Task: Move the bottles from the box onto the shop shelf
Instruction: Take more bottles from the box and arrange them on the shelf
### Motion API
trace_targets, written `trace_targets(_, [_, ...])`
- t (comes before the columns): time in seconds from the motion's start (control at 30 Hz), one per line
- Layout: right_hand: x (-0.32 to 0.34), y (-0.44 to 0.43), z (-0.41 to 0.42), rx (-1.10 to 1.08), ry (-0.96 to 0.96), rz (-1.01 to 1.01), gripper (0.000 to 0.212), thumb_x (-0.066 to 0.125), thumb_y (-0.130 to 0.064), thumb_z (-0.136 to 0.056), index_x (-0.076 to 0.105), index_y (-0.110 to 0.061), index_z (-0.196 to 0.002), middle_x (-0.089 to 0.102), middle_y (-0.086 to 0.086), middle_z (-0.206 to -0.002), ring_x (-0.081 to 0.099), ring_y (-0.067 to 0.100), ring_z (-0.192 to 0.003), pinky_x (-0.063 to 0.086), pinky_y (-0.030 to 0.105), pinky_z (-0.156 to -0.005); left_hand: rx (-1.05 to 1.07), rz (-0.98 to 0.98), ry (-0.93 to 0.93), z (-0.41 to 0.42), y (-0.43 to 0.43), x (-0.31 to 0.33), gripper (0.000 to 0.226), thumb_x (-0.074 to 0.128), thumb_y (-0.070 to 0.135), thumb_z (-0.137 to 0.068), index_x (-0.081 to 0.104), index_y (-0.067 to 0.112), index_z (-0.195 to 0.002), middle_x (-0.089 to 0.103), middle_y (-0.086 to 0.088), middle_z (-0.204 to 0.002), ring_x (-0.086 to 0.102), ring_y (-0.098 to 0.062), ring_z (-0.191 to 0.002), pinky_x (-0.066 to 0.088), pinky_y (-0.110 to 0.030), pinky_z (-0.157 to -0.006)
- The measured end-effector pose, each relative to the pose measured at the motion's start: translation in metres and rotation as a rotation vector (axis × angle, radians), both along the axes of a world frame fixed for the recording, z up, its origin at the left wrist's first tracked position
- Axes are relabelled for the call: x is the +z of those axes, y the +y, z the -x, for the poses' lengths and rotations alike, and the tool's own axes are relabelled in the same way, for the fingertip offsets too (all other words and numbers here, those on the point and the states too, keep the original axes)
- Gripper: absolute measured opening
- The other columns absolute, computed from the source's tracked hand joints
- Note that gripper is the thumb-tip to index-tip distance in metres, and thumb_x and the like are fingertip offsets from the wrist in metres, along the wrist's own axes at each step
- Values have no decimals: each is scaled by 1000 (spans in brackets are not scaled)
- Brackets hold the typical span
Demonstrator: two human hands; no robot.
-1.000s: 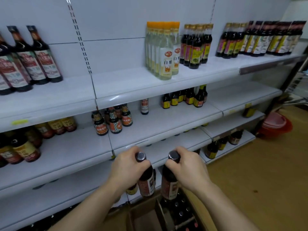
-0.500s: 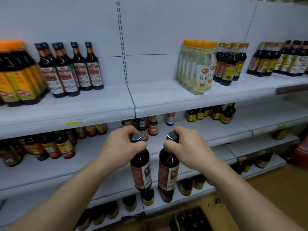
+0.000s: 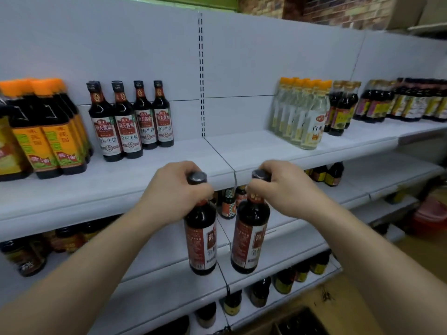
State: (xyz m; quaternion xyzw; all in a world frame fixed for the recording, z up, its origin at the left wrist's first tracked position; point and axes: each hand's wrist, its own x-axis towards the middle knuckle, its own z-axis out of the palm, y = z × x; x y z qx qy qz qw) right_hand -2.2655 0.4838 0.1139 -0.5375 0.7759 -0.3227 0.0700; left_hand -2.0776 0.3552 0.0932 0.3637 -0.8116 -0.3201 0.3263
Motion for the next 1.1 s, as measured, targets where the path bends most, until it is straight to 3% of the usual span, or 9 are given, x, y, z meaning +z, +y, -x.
trace_targets(0.17, [15,-23,-26,-19,-17,25,27,68,-37,-87,65,-10,-88,66,7,-81,57,21,-65,43,32,-56,-5,43,20,-23,-24,18,13,71,35,-69,70,24,-75,67,7,-64,60,-11,-58,49,-33,-57])
trace_targets(0.27, [26,-34,-38,-18,-13,33,29,70,-38,-87,67,-9,-88,68,9,-82,59,22,-66,43,31,-56,-17,38,36,-33,-33,28,7,73,26,-76,68,21,-74,59,13,-53,50,-2,-46,40,-26,-55])
trace_targets(0.47, [53,-60,-51,20,4,51,27,72,-38,-87,68,-11,-84,55,-2,-59,44,13,-46,32,25,-46,-4,68,76,-44,-56,51,9,74,24,-76,67,18,-74,54,15,-50,47,0,-46,41,-26,-56])
trace_targets(0.6, [69,-82,-47,80,-34,81,27,73,-37,-85,69,-10,-83,46,-7,-41,39,10,-38,30,29,-49,-1,94,77,-46,-68,68,15,74,23,-78,64,17,-69,52,16,-49,46,0,-46,35,-14,-45])
trace_targets(0.73, [81,-108,-40,155,-42,105,25,72,-39,-82,71,-14,-80,50,-5,-42,44,18,-51,32,31,-55,16,89,84,-46,-81,82,17,73,22,-76,62,16,-65,48,10,-53,45,-7,-48,38,-26,-50])
trace_targets(0.83, [91,-134,-32,228,-43,126,28,71,-41,-78,72,-13,-79,51,-7,-42,47,21,-54,35,32,-56,52,94,89,-44,-90,93,20,73,20,-76,67,2,-81,54,-3,-62,51,-15,-56,50,-43,-49])
trace_targets(0.97, [104,-168,-19,309,-20,165,26,72,-40,-78,72,-14,-76,50,-5,-43,46,19,-51,35,30,-55,117,100,81,-38,-104,106,18,70,18,-79,67,1,-84,49,-4,-62,43,-15,-49,37,-27,-45])
trace_targets(1.1, [114,-202,-8,382,-29,166,24,71,-38,-82,72,-14,-76,51,-1,-46,45,18,-46,36,33,-52,191,146,77,-30,-121,120,19,72,22,-78,69,4,-83,51,-1,-61,43,-11,-50,36,-23,-48])
